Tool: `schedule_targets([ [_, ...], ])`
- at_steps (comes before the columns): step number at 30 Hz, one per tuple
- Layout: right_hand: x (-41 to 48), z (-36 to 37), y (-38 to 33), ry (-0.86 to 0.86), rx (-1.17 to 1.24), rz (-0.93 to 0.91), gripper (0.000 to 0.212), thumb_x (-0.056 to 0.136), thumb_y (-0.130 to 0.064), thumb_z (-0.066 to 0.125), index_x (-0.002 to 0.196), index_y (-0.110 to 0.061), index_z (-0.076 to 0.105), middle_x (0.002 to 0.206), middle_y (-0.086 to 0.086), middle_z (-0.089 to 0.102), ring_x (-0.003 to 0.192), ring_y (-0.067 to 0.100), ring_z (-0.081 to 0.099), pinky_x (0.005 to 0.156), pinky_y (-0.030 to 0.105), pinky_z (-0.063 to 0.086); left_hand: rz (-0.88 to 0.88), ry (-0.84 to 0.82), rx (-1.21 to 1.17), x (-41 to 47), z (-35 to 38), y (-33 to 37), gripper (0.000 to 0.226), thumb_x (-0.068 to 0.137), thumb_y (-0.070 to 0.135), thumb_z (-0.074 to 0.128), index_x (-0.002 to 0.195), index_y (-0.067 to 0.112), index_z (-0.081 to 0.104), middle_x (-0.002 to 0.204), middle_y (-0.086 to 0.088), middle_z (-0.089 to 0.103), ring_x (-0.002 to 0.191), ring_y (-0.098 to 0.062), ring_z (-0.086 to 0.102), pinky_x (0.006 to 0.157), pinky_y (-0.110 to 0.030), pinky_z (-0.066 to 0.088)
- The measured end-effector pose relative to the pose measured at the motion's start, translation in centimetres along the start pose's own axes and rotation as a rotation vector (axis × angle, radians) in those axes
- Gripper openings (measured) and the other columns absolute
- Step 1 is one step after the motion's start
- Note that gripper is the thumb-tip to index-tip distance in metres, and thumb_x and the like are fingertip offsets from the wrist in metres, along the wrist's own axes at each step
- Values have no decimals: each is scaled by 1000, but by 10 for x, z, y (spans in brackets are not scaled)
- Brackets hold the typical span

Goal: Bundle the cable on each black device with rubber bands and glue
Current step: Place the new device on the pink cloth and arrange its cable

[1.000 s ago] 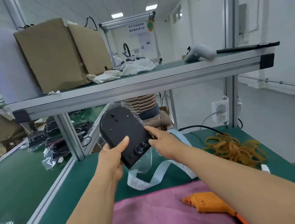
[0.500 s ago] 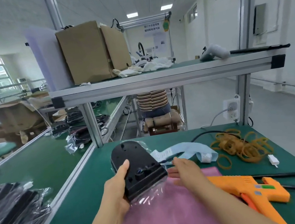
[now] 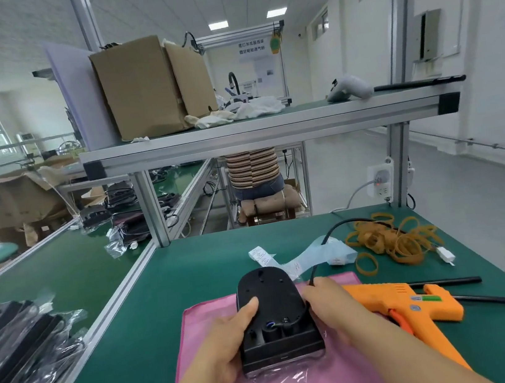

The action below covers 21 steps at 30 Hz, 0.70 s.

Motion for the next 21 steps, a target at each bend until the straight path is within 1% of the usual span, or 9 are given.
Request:
schedule_targets([
  [2, -1, -3, 3, -3, 29, 52, 9, 91, -11, 48, 90, -6, 55, 84, 14, 54, 73, 25, 45, 61, 31, 36, -1, -23, 9, -3, 1, -3, 36, 92, 28, 65, 109, -4, 70, 103, -24, 73, 89, -35, 73, 69, -39, 60],
  [4, -2, -7, 4, -21, -7, 68, 7, 86, -6, 47, 84, -8, 53, 78, 15, 52, 69, 25, 44, 59, 31, 34, 2, -38, 30, -5, -1, -5, 34, 92, 25, 65, 107, -5, 71, 103, -25, 72, 85, -35, 73, 67, -38, 60],
  [8, -4, -15, 6, -92, -30, 81, 14, 78, 1, 46, 76, -10, 54, 69, 15, 53, 63, 25, 45, 56, 30, 39, -13, -47, 143, -6, -7, -6, 32, 91, 22, 68, 103, -7, 71, 100, -27, 72, 81, -34, 73, 69, -38, 61],
  [12, 4, -17, 12, -20, -65, 85, 14, 81, -1, 45, 77, -10, 55, 70, 14, 55, 67, 25, 47, 61, 33, 38, -42, -28, 337, -4, -12, -3, 35, 88, 28, 73, 105, -3, 70, 95, -21, 75, 87, -33, 74, 74, -37, 60],
  [14, 8, -17, 15, 23, -171, 33, 19, 88, -11, 45, 70, -15, 50, 66, 6, 52, 64, 22, 44, 60, 31, 37, -21, 33, 548, -1, -14, 3, 39, 83, 38, 77, 99, 3, 71, 87, -11, 77, 81, -27, 74, 77, -33, 59],
  [15, 10, -19, 14, 26, -241, 1, 22, 91, -15, 45, 69, -15, 48, 67, 5, 50, 65, 22, 44, 60, 32, 36, 9, 79, 712, 1, -16, 8, 38, 80, 43, 77, 90, 7, 71, 80, -3, 76, 74, -20, 72, 72, -26, 56],
  [17, 15, -22, 12, -1, -477, -69, 21, 94, -17, 44, 75, -12, 51, 76, 11, 53, 75, 26, 49, 63, 34, 38, 110, 182, 1044, 4, -16, 20, 37, 77, 50, 77, 70, 18, 60, 67, 7, 60, 63, -12, 56, 58, -21, 42],
  [18, 16, -25, 9, 0, -623, -123, 23, 95, -17, 44, 75, -10, 51, 78, 11, 53, 79, 27, 50, 60, 33, 35, 177, 237, 1158, 4, -14, 25, 37, 77, 51, 76, 69, 22, 55, 69, 7, 53, 64, -12, 51, 56, -21, 37],
  [21, 23, -40, 5, 156, -709, -156, 35, 94, -31, 48, 63, -16, 47, 66, 1, 48, 69, 24, 48, 52, 30, 30, 383, 353, 1255, 2, 3, 29, 35, 81, 51, 70, 98, 21, 67, 97, 4, 60, 87, -15, 59, 75, -26, 46],
])
Point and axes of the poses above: each hand's wrist, its own x-axis towards the middle knuckle, its own z-axis out of the palm, y = z × x, the point moved 1 cm from there along x, towards the middle knuckle
